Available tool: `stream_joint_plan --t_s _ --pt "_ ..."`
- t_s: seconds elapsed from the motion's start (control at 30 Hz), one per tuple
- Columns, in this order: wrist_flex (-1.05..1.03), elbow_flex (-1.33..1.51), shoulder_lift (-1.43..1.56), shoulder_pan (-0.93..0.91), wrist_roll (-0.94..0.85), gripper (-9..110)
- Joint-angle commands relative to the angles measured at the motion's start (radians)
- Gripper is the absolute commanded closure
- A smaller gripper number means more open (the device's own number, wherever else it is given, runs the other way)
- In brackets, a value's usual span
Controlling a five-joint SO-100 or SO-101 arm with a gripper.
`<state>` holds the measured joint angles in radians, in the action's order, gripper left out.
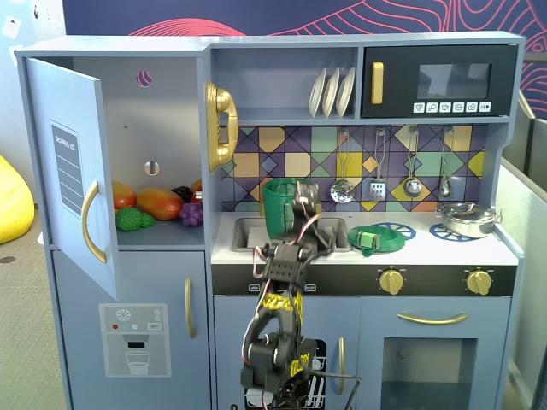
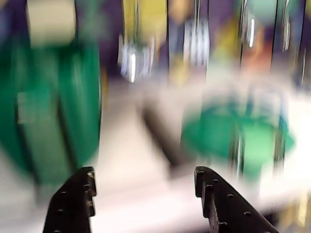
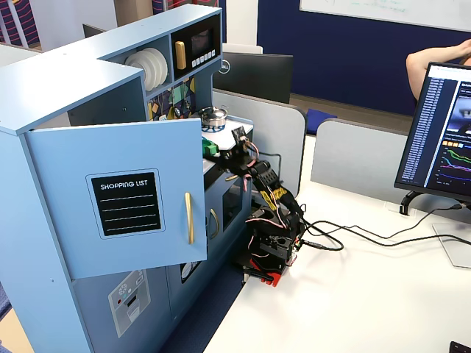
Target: Take off the lid from the green recipient and place it on the counter
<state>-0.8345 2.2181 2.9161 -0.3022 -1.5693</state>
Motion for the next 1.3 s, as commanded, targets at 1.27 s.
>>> stream_joint_plan --t_s 1.27 --pt "-0.696 0.778 0.261 0.327 0.063 98"
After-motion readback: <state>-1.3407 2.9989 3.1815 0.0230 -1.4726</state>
